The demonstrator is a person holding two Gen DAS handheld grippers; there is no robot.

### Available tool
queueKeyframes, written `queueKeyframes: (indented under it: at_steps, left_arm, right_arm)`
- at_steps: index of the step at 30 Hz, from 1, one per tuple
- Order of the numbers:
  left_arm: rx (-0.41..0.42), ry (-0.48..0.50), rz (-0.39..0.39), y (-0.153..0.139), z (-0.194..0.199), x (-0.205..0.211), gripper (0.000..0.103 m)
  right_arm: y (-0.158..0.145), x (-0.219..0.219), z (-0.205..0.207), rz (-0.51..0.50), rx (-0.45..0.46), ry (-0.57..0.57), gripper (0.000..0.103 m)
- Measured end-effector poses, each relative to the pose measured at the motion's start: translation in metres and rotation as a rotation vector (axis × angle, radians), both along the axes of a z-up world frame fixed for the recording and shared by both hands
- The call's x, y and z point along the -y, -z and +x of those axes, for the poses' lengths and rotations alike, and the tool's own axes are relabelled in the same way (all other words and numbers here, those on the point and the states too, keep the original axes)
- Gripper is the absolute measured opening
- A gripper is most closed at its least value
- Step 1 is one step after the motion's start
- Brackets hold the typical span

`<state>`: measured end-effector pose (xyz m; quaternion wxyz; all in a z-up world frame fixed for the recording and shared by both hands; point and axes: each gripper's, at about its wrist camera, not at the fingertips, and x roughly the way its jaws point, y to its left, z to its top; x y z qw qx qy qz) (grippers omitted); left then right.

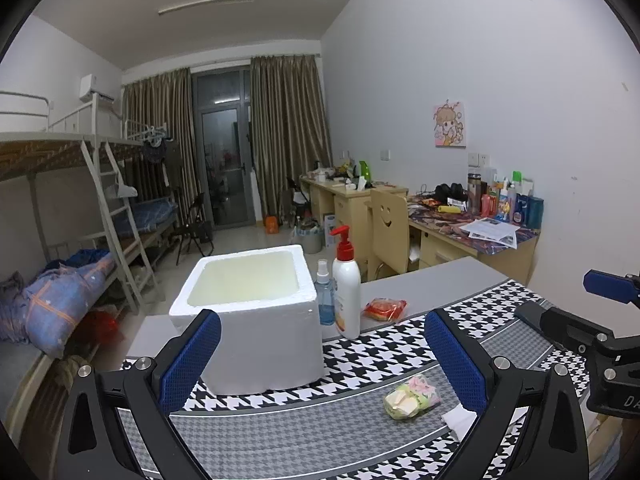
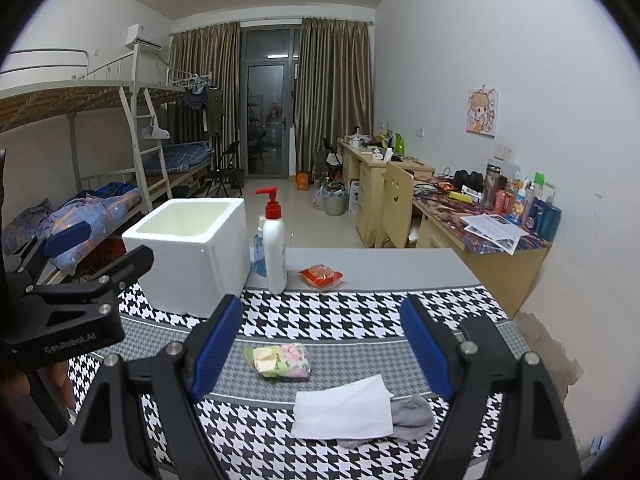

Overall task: Organize soft objects
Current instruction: 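Withdraw both tools from the box back toward the remaining table items, then move left tool toward green floral tissue pack while right tool approaches white tissue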

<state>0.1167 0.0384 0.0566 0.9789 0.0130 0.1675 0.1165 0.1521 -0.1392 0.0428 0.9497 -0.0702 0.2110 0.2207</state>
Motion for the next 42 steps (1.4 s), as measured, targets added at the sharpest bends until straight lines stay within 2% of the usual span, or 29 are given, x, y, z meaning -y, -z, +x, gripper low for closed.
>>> queueKeyframes:
  at_steps: [4,17,25,35,42]
  left_arm:
    - [-0.010,0.020,-0.033,0.003,0.000,0.002,0.102]
    - [0.005,0.022,-0.016,0.009,-0.004,0.016,0.102]
    - [0.001,0.020,-0.037,0.021,-0.001,0.019,0.102]
    - [-0.013,0.043,-0.041,0.032,0.001,0.031,0.102]
    - [-0.055,0.043,-0.054,0.045,0.011,0.035,0.102]
  right_arm:
    - [0.004,0.005,0.002,0.004,-0.011,0.006,0.085]
    - [0.021,0.023,0.010,0.019,-0.044,0.033,0.085]
    - [0.032,0.030,0.008,0.012,-0.043,0.040,0.085]
    - [0.043,0.038,0.015,0.021,-0.067,0.047,0.085]
    - [0.051,0.046,0.018,0.027,-0.082,0.038,0.085]
